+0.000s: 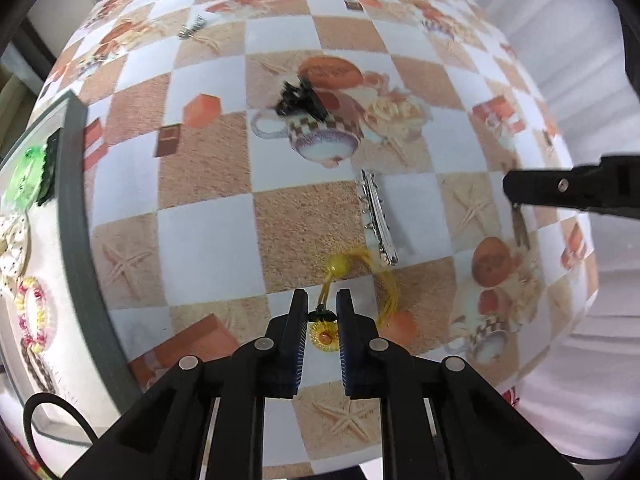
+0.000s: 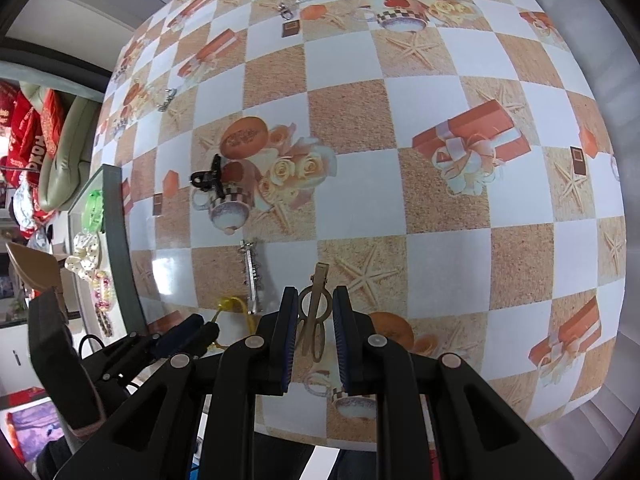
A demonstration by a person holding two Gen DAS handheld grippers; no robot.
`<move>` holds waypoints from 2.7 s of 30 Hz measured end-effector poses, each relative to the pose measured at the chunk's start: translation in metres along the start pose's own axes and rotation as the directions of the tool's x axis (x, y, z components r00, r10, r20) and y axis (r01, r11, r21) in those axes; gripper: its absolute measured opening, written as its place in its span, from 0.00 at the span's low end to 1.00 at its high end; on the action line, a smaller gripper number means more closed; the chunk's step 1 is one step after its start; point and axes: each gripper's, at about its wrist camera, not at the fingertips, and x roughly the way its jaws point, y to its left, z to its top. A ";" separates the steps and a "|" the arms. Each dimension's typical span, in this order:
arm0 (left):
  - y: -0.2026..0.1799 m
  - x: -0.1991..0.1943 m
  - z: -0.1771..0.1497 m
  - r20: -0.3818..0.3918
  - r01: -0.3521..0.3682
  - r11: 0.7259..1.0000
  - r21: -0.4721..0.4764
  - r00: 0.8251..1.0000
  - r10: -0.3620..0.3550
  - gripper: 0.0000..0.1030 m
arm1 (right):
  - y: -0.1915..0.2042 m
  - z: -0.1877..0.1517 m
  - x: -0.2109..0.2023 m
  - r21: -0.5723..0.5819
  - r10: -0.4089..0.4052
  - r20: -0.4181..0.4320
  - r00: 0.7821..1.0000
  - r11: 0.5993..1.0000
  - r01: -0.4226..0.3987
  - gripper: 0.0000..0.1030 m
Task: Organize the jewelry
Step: 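Carry the yellow cord into the tray with the left tool while the right tool carries the hairpins there, then open the right tool to drop the hairpins while the left tool releases the yellow cord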
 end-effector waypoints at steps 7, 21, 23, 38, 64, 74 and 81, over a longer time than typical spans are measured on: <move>0.028 -0.040 -0.003 0.072 0.023 0.998 -0.050 0.997 -0.019 0.18 | 0.022 -0.002 -0.012 -0.042 0.024 0.018 1.000 0.999 -0.023 0.18; 0.089 -0.094 -0.023 0.197 0.038 0.983 -0.177 0.980 -0.003 0.18 | 0.105 -0.002 -0.022 -0.182 0.081 0.021 0.997 0.980 -0.075 0.18; 0.098 -0.101 -0.027 0.211 0.038 0.980 -0.195 0.977 0.004 0.18 | 0.122 -0.002 -0.022 -0.207 0.091 0.020 0.996 0.975 -0.085 0.18; 0.177 -0.118 -0.058 0.274 0.044 0.938 -0.343 0.960 0.055 0.18 | 0.234 -0.004 -0.005 -0.383 0.129 -0.016 0.992 0.915 -0.125 0.18; 0.233 -0.043 -0.099 0.121 -0.077 0.890 -0.450 0.982 0.146 0.18 | 0.327 0.008 0.124 -0.499 0.020 -0.132 0.991 0.863 -0.084 0.18; 0.223 -0.034 -0.092 0.084 -0.135 0.893 -0.429 0.978 0.189 0.19 | 0.324 0.011 0.151 -0.489 -0.024 -0.129 0.991 0.871 -0.043 0.19; 0.212 -0.032 -0.088 0.064 -0.156 0.886 -0.436 0.977 0.204 0.19 | 0.328 0.014 0.152 -0.484 -0.018 -0.153 0.988 0.873 -0.059 0.29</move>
